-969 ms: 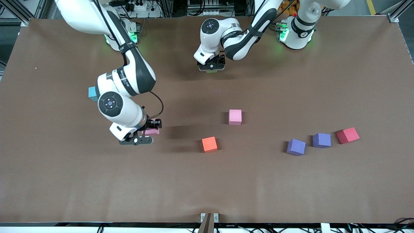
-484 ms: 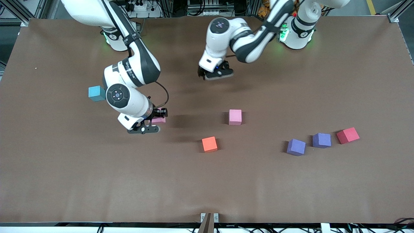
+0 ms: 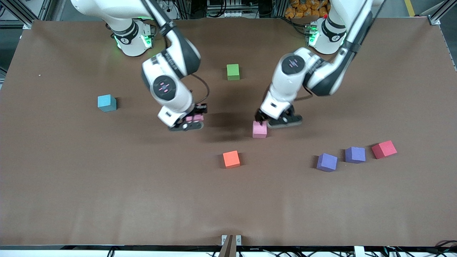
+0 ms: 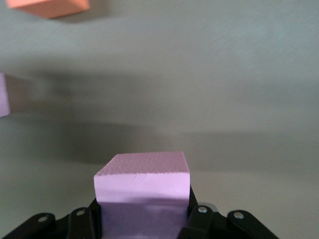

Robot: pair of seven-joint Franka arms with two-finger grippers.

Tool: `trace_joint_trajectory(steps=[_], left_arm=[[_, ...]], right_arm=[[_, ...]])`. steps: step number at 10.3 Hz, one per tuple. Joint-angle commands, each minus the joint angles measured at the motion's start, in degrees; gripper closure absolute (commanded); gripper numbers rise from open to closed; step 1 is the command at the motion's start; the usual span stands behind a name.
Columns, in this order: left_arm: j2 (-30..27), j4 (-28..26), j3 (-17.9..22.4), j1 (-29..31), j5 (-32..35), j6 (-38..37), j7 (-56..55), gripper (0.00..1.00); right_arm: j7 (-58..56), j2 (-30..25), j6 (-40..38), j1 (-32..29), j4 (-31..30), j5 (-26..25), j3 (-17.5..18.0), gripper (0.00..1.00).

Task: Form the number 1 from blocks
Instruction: 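Grasp the middle pink cube with the left gripper while the right gripper carries pink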

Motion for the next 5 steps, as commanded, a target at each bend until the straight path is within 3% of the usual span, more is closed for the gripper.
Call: trace_joint_trajectory(steps=[1,5], left_arm=[[6.94,6.95,4.57,-4.97,-1.31,-0.34,2.46,0.0],[8.98,8.73,5.82,-6.74,-5.27,-0.34,3.42,0.0]], right_arm=[[7.5,-0.13,3.64,6.22,-1.83,1.07,-0.59,0.45],[15.25,3.66,8.66,13.26,-1.91,1.07,-0.59,0.45]])
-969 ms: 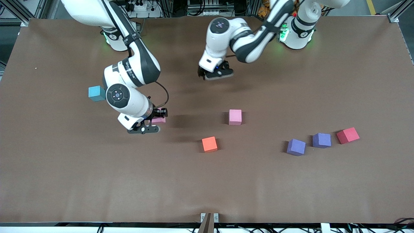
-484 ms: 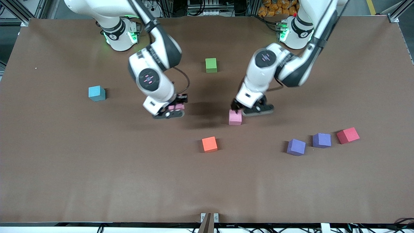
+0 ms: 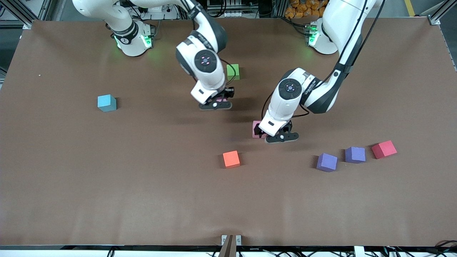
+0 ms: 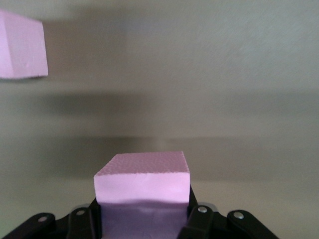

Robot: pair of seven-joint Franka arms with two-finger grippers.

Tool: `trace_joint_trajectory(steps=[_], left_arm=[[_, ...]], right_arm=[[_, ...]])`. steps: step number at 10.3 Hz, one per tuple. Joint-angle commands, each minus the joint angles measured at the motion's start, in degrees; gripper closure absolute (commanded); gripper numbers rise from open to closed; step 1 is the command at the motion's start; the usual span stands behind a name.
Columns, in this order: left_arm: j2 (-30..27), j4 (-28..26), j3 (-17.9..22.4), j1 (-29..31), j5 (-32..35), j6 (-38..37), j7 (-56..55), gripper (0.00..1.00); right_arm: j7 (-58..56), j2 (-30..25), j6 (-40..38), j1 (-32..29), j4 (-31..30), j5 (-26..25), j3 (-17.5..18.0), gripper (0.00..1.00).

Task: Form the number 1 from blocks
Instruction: 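Grasp the middle pink cube with the left gripper while the right gripper carries pink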

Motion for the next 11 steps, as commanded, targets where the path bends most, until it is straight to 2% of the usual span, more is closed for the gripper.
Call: trace_joint_trajectory(steps=[1,4,11], left_arm=[[0.91,1.09,1.24,-1.65,-2.3,-0.49,1.57,0.0],[1.71,1.26,1.24,-2.97,-4.4,-0.49,1.48,0.0],[4.95,2.14,1.33,-4.73,-4.76,-0.4,1.39,0.0]], right_arm=[[2.58,0.92,2.78,3.49,-1.36,1.04,-0.64,0.45],[4.51,0.92,9.37,6.92,-6.55,1.04,-0.46,0.45],[11.55,3.73,12.73,13.35,-6.73,1.04,-0.29,0.45]])
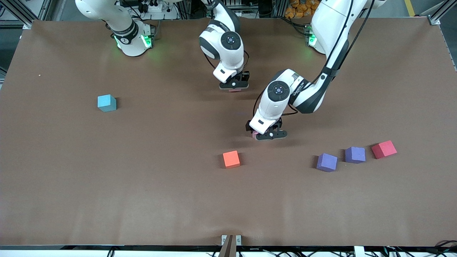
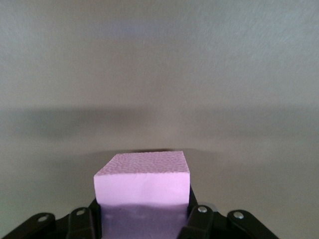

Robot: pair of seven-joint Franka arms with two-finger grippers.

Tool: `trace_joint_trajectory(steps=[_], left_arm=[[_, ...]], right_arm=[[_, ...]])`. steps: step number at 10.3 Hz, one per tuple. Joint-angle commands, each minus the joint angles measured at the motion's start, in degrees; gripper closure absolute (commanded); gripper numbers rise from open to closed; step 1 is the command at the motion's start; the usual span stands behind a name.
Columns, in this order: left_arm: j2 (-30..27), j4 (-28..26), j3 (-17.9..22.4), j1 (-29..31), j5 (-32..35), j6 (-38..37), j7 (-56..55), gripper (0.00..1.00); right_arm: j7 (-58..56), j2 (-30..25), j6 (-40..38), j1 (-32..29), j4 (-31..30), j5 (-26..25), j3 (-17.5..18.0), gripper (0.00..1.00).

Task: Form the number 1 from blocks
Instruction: 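Grasp the middle pink cube with the left gripper while the right gripper carries pink, then place pink below green with the right gripper while the left gripper lifts pink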

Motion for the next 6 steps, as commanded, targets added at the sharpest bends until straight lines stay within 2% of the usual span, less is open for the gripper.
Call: trace_joint_trajectory(steps=[1,3,4,5,6], left_arm=[[1.31,1.47,0.81,-1.13,-1.51,-0.35,1.2,0.0],[1.05,1.21,0.9,-1.13,-1.42,-0.44,1.29,0.02],[0.87,1.12,0.9,-1.05,-1.16,-0.44,1.55,0.5],[0.61,1.12,0.9,-0.78,-1.16,-0.44,1.55,0.89],[0.26,1.12,0.98,-0.52,-1.16,-0.53,1.46,1.0]], right_arm=[[0.73,0.43,1.19,1.04,-1.07,1.03,-0.42,0.45],[0.73,0.78,1.89,1.57,-1.16,1.03,-0.42,0.45],[0.73,0.7,1.98,1.92,-1.68,1.03,-0.51,0.45],[0.73,0.7,2.42,1.92,-1.95,0.94,-0.51,0.43],[0.82,0.44,2.6,2.1,-2.47,1.03,-0.51,0.13]])
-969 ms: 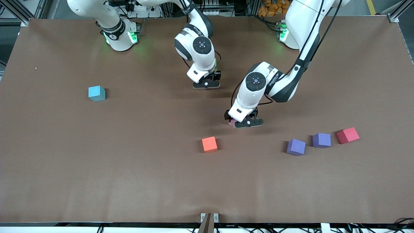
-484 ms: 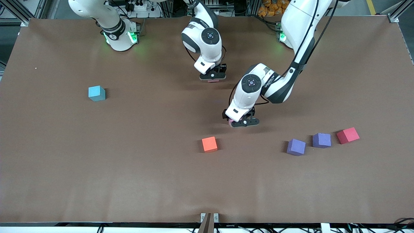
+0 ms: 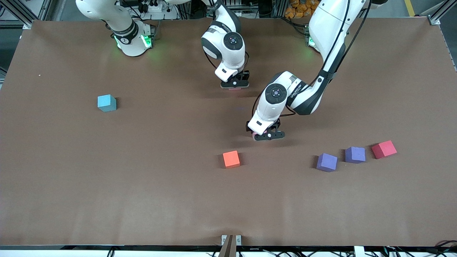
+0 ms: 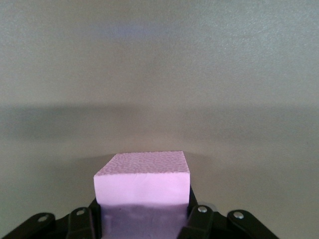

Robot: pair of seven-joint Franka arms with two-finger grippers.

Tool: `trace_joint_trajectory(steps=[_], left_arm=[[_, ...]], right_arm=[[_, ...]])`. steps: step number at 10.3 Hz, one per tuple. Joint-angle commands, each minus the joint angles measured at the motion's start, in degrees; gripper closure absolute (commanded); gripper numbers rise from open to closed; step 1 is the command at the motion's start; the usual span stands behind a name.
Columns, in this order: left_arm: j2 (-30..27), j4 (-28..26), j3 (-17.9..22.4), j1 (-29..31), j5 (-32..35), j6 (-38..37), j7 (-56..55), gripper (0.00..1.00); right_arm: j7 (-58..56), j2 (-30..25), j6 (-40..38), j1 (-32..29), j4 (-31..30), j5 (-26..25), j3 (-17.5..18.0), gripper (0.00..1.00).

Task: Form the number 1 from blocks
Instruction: 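Place pink below green with the right gripper while the left gripper lifts pink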

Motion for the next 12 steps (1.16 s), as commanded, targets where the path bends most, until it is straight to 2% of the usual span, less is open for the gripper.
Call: trace_joint_trajectory(steps=[1,3,6,9,12], left_arm=[[-1.38,0.29,1.19,-0.21,-1.06,-0.63,1.44,1.0],[-3.14,0.2,1.11,-0.03,-0.98,-3.25,1.44,1.0],[-4.81,0.03,0.15,-0.64,-0.89,-5.54,1.35,1.0],[-4.99,-0.06,-2.92,-0.82,-0.89,-5.64,1.09,1.0],[-4.64,-0.93,-7.31,-1.7,-0.89,-6.25,-0.22,1.0]], right_arm=[[1.37,-1.6,0.81,1.14,-1.81,0.94,-0.53,0.0],[1.46,-5.46,-0.07,0.27,-3.12,0.76,-0.44,0.0],[-0.2,-12.49,-0.51,-3.94,-8.56,0.5,0.08,0.0],[-5.11,-17.42,-5.24,-12.45,-9.46,0.06,1.23,0.0],[-8.99,-19.36,-7.19,-20.45,-9.46,-1.07,1.14,0.0]])
